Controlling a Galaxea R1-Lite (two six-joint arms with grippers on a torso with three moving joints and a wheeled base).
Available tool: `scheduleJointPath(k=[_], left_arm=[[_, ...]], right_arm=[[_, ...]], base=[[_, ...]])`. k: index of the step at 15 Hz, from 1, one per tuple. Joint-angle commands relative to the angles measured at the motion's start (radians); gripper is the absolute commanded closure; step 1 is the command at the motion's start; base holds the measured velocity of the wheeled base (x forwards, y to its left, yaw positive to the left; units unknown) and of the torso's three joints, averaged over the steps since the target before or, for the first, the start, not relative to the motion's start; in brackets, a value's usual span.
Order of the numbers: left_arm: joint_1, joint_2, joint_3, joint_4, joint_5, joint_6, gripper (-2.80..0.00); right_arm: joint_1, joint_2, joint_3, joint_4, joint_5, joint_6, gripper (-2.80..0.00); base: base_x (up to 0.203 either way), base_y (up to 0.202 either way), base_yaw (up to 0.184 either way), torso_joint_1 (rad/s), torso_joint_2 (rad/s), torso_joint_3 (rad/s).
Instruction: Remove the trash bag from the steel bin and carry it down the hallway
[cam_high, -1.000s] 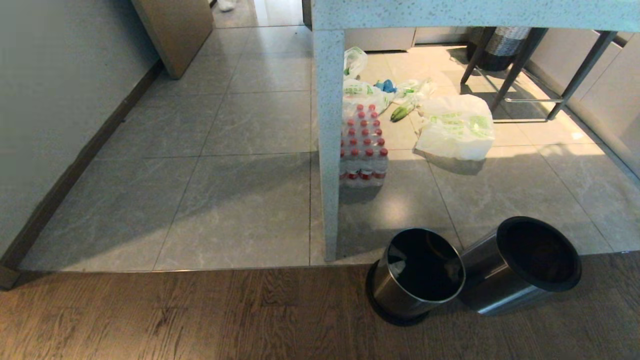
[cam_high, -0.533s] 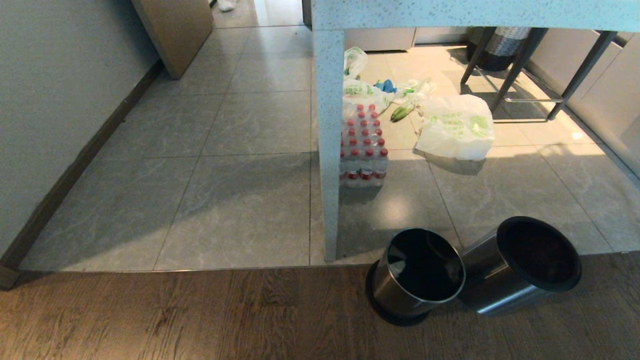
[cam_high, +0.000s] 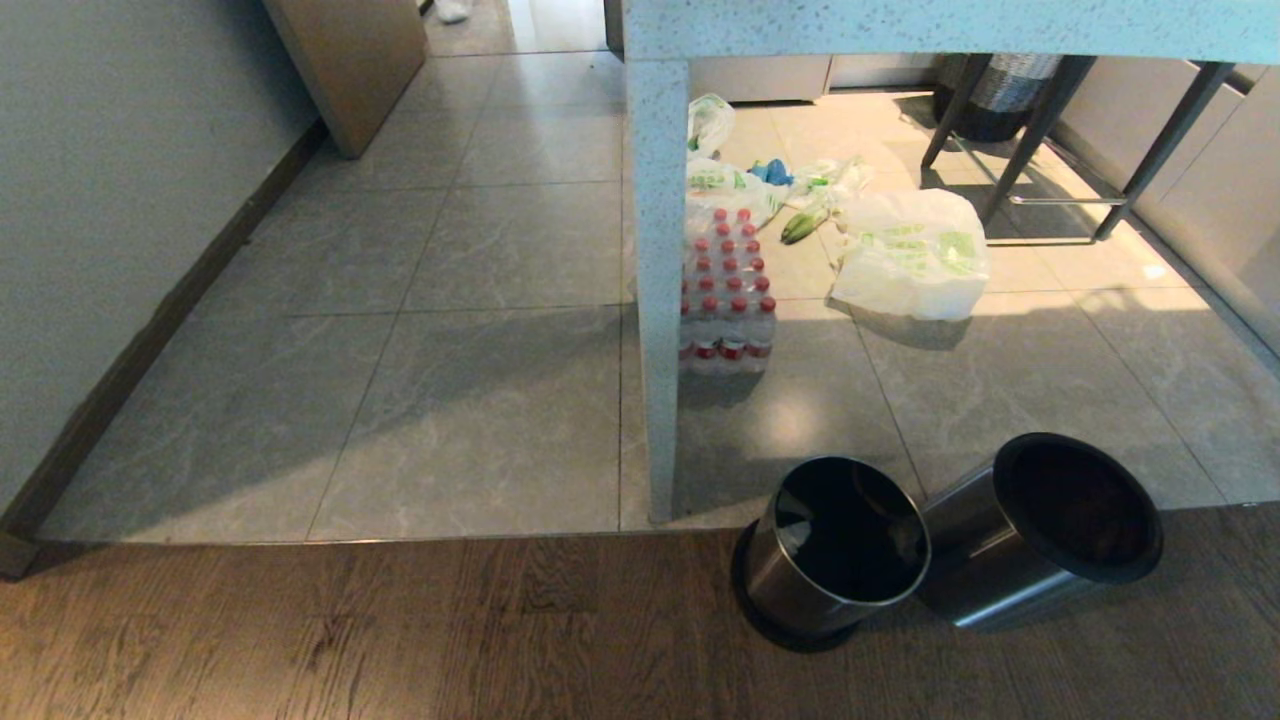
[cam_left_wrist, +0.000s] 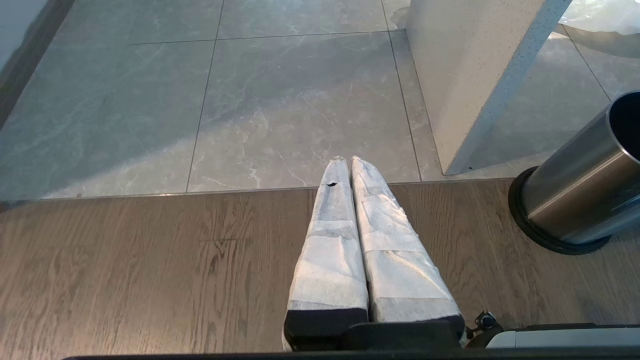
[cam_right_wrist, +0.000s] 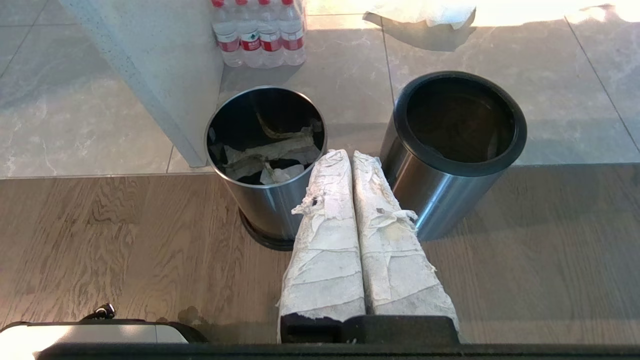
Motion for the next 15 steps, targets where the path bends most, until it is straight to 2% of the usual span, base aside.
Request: scheduleJointPath(k=[1,15], left_arm=[[0.000,0.000,0.000,0.000,0.000,0.000,0.00],[0.000,0.000,0.000,0.000,0.000,0.000,0.00]], right_arm=[[-0.001,0.000,0.000,0.000,0.000,0.000,0.00],[-0.001,0.000,0.000,0.000,0.000,0.001,0.00]], base=[[0.000,0.000,0.000,0.000,0.00,0.000],[0.000,0.000,0.000,0.000,0.00,0.000]])
